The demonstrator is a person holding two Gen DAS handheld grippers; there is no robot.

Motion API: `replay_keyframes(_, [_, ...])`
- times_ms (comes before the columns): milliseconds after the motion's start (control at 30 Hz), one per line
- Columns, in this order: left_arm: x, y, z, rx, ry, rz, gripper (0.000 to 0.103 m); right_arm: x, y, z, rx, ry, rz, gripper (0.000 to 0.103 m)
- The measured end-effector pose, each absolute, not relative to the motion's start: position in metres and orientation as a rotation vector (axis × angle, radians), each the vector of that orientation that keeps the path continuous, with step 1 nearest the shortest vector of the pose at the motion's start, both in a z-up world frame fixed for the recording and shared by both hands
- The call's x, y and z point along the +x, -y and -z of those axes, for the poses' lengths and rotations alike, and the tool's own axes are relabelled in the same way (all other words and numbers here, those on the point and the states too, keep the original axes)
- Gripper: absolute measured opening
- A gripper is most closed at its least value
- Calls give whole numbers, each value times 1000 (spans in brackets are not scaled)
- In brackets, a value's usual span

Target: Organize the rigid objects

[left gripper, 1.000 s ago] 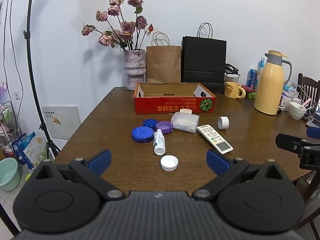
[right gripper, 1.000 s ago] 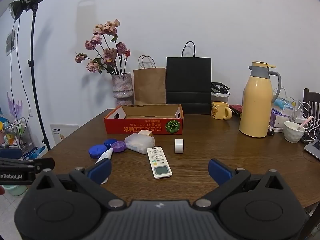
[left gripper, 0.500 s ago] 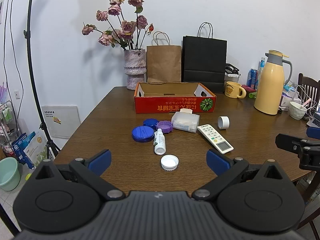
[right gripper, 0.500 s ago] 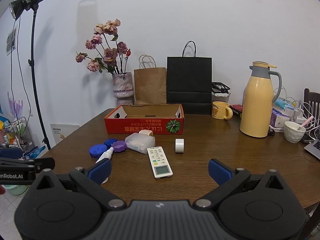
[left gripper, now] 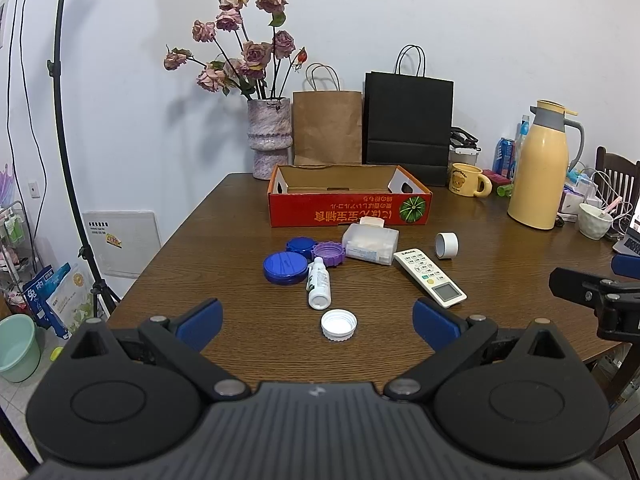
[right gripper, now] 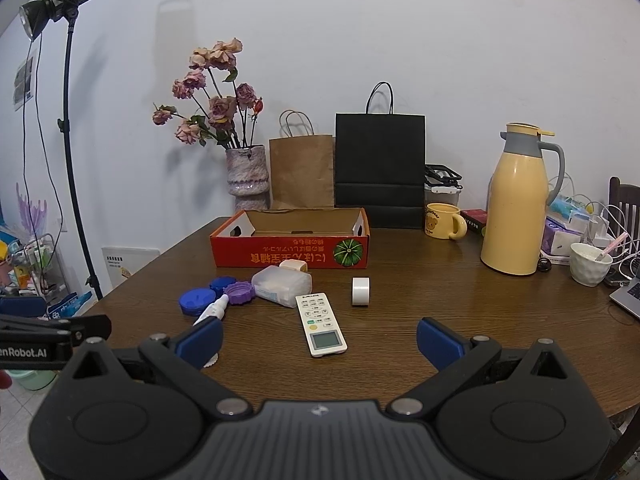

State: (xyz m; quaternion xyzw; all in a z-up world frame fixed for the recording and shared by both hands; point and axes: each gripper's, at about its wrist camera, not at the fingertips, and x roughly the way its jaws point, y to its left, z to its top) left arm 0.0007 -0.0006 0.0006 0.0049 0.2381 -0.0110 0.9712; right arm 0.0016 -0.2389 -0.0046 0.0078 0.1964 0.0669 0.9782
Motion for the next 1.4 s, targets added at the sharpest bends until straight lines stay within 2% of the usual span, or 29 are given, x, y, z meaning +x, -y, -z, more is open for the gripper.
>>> replay_keyframes(1400, [3, 5, -3, 15, -482, 33, 103, 2, 234, 1, 16, -392, -134, 103])
